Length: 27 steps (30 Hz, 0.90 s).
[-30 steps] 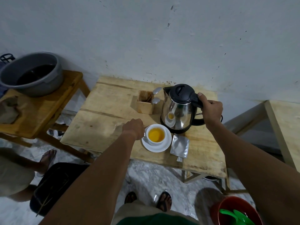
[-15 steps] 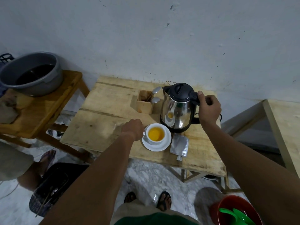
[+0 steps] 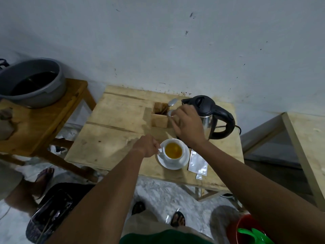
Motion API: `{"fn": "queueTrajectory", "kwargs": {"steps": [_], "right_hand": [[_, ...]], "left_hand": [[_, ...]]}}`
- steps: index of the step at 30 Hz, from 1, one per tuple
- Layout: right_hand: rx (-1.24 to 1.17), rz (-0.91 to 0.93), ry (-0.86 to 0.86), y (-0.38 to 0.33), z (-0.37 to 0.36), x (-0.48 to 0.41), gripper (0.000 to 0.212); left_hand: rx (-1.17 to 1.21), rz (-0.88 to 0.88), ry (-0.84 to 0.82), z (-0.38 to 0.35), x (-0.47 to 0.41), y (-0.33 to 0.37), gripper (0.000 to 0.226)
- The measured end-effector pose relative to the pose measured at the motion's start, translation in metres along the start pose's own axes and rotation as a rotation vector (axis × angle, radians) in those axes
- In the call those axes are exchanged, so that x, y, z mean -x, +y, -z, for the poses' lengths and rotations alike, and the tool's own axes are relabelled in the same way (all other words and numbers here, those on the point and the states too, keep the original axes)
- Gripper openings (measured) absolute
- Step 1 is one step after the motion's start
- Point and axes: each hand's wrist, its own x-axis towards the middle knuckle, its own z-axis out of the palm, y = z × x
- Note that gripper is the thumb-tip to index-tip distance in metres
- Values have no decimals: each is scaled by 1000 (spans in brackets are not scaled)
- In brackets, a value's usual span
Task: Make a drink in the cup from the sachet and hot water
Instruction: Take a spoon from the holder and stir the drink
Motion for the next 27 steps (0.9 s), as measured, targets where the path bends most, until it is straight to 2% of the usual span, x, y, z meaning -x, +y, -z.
{"fn": "queueTrajectory", "kwargs": {"steps": [2, 7, 10, 14, 22, 27], "right_hand": [[24, -51, -148, -4, -15, -7, 10], [353, -164, -566, -8, -45, -31, 26], [490, -164, -715, -9, -51, -46, 31], [628, -187, -818, -6, -62, -59, 37], [577, -142, -760, -5, -69, -62, 27], [447, -303, -528, -9, -69, -55, 17]], "left_hand": [[92, -22, -29, 0, -4, -9, 12], [124, -89, -112, 4, -18, -23, 19], [124, -131, -199, 8, -27, -23, 28], [125, -151, -284, 12, -43, -26, 26], [49, -254, -398, 20, -65, -26, 23], [-26, -284, -423, 20, -69, -24, 28]]}}
